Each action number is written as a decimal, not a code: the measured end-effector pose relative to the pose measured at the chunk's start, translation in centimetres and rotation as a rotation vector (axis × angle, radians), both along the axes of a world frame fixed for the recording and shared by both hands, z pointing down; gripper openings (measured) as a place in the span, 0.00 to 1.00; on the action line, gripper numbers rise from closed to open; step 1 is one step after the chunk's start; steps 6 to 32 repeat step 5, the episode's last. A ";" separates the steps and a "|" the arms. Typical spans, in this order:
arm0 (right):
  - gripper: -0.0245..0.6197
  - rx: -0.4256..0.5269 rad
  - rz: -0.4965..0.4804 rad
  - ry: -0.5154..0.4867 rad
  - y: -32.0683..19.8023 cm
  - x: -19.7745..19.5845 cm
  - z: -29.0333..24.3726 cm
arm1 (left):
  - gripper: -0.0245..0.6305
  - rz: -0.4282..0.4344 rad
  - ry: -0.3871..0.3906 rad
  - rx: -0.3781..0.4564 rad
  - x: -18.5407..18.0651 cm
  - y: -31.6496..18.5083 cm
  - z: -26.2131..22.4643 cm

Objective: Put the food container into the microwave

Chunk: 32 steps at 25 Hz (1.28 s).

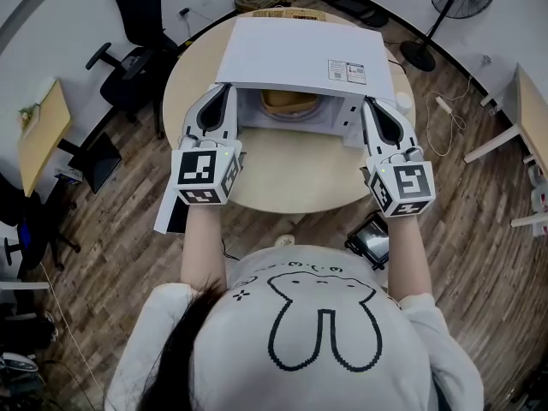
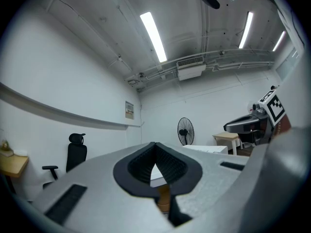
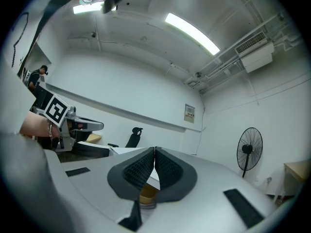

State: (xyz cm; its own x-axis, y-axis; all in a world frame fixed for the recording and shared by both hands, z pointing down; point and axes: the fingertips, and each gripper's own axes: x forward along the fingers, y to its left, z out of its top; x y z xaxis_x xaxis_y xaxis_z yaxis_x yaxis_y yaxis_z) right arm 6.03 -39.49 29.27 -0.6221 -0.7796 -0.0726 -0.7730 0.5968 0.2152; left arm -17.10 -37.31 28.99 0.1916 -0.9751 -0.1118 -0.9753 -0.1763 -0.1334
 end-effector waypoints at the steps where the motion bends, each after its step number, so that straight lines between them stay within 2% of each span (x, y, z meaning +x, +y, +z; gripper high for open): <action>1: 0.08 -0.002 0.001 -0.001 0.0 0.0 0.0 | 0.05 0.001 -0.001 -0.001 0.0 0.0 0.0; 32: 0.08 -0.007 0.001 0.001 0.1 -0.2 0.1 | 0.05 0.004 -0.001 -0.006 0.0 0.0 0.0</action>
